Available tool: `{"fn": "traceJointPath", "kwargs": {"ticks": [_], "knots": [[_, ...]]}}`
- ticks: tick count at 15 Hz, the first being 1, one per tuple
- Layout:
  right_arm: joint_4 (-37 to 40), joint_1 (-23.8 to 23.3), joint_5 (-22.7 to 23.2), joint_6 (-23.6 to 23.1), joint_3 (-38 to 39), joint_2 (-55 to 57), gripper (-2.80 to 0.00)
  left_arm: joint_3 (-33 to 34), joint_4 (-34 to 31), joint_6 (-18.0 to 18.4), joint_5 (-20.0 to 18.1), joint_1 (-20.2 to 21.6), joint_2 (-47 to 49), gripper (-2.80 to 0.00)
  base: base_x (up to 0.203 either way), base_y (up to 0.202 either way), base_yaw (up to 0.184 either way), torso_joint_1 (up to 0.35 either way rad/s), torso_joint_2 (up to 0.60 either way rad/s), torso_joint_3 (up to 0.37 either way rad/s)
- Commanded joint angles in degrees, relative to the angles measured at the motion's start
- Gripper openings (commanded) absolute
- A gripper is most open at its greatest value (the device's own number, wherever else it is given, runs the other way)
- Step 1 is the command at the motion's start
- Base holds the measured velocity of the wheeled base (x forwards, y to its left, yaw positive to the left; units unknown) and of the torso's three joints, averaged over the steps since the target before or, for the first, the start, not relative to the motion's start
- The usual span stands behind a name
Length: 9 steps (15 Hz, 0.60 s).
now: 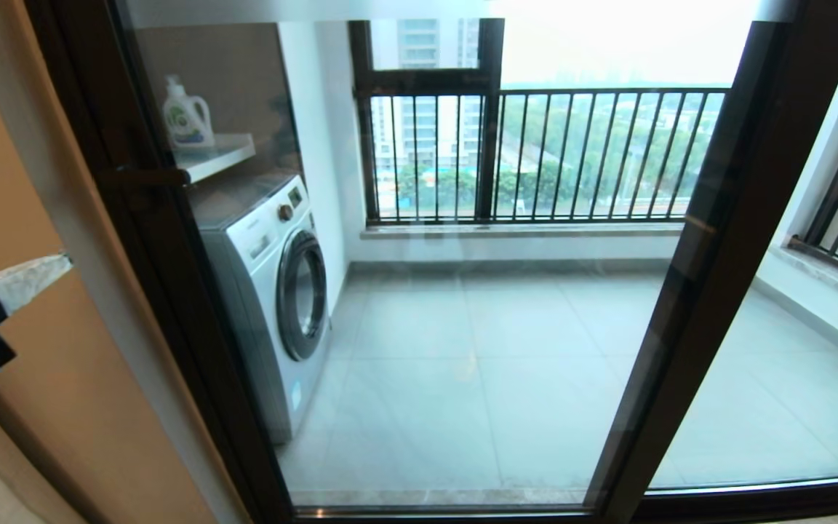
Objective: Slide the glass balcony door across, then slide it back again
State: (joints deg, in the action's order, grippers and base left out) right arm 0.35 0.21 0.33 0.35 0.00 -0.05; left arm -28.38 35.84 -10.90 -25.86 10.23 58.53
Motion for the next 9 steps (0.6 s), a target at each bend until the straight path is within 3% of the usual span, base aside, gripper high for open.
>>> {"fn": "traceJointPath", "kwargs": {"ticks": [1,5,7,9], "knots": [[0.0,0.06,0.02,0.0,-0.01,0.05,-2.8,-0.82,-13.75,-1.72,-2.48,0.06,-19.11,-2.8,0.0,0.0,0.0,0.0,0.0,0.0],[0.0,-0.03,0.02,0.0,0.0,0.05,-2.8,-5.09,-34.21,-3.45,-13.29,-1.27,-34.28,-2.8,0.0,0.0,0.0,0.0,0.0,0.0],[0.05,0.0,0.02,0.0,0.0,0.05,-2.8,-6.57,-39.76,-3.52,-14.54,-6.67,-36.88,-2.8,0.0,0.0,0.0,0.0,0.0,0.0],[0.0,0.06,0.02,0.0,0.0,0.05,-2.8,-10.78,-46.35,-3.02,-13.31,-12.51,-38.51,-2.8,0.0,0.0,0.0,0.0,0.0,0.0]]}}
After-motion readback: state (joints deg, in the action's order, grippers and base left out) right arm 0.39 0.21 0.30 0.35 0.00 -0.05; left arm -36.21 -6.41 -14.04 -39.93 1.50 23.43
